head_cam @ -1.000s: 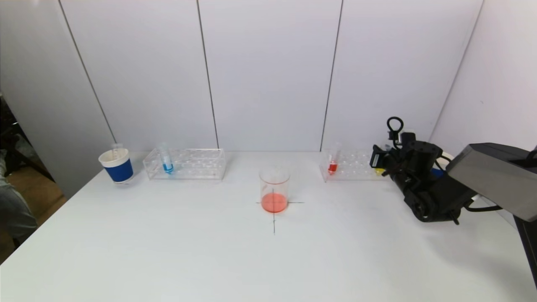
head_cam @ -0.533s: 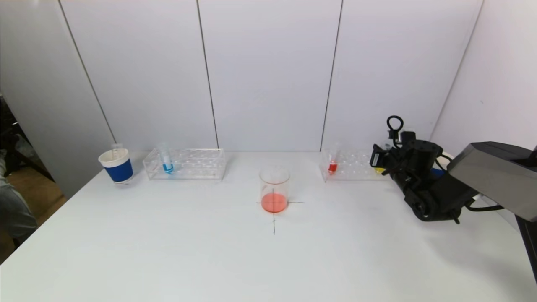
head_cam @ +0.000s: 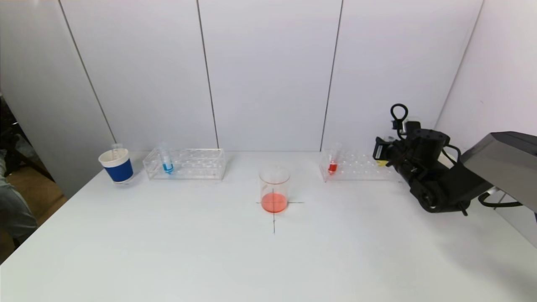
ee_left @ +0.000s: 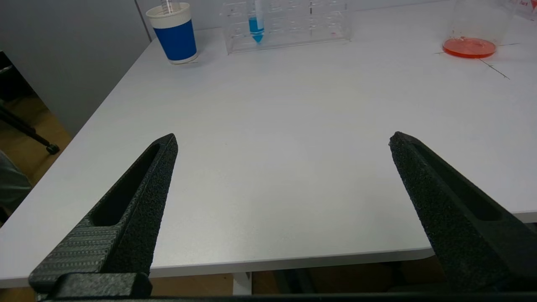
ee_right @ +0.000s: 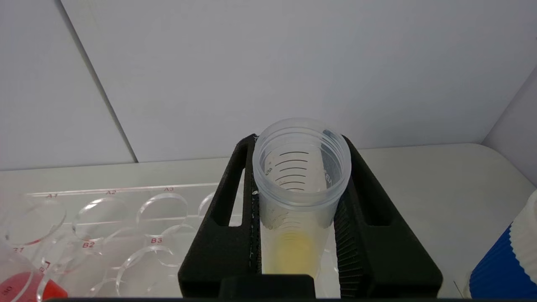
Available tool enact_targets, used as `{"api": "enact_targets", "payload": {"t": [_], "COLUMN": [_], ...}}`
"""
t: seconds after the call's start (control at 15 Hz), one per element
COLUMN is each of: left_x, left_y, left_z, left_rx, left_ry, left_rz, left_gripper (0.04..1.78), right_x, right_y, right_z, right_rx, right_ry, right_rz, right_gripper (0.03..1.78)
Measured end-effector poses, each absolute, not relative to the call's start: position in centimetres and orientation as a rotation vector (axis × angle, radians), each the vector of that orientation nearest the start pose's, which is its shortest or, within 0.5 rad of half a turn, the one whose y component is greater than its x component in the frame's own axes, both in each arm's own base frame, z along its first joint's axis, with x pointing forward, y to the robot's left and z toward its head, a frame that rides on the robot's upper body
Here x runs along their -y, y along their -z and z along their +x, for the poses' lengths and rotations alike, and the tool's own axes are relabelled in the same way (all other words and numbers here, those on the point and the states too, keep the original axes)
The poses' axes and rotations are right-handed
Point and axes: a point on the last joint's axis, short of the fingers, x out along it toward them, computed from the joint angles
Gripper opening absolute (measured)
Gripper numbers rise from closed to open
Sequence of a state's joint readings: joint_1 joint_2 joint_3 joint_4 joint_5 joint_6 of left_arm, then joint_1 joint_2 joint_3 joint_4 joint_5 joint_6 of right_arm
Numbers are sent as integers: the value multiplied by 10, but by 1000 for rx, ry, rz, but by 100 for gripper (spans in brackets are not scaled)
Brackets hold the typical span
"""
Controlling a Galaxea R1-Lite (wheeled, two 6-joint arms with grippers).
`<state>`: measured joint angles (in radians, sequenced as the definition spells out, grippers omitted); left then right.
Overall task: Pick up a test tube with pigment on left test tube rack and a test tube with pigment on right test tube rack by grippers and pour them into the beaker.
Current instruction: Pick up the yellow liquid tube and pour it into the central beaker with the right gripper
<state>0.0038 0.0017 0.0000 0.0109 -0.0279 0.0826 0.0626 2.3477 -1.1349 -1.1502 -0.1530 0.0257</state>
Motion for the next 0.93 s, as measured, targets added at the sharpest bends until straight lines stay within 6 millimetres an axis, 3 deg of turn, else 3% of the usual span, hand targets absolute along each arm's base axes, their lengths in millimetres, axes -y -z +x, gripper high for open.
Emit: {"api": "enact_targets", "payload": {"t": [0.4,0.93], "left_x": [1,1], "left_y": [-74,-74], "left_z": [-23,-23], "left_rx": [-11,-12], "left_ry": [25,25], "left_rz": [82,82], "left_gripper": [176,176], "right_x": [-21,-27], "right_y": [-119,-206], "right_z": [443,449], "right_rx": [-65,-142], "right_ry": [87,68], "right_rz": [17,-16], "right_gripper": [55,55]}}
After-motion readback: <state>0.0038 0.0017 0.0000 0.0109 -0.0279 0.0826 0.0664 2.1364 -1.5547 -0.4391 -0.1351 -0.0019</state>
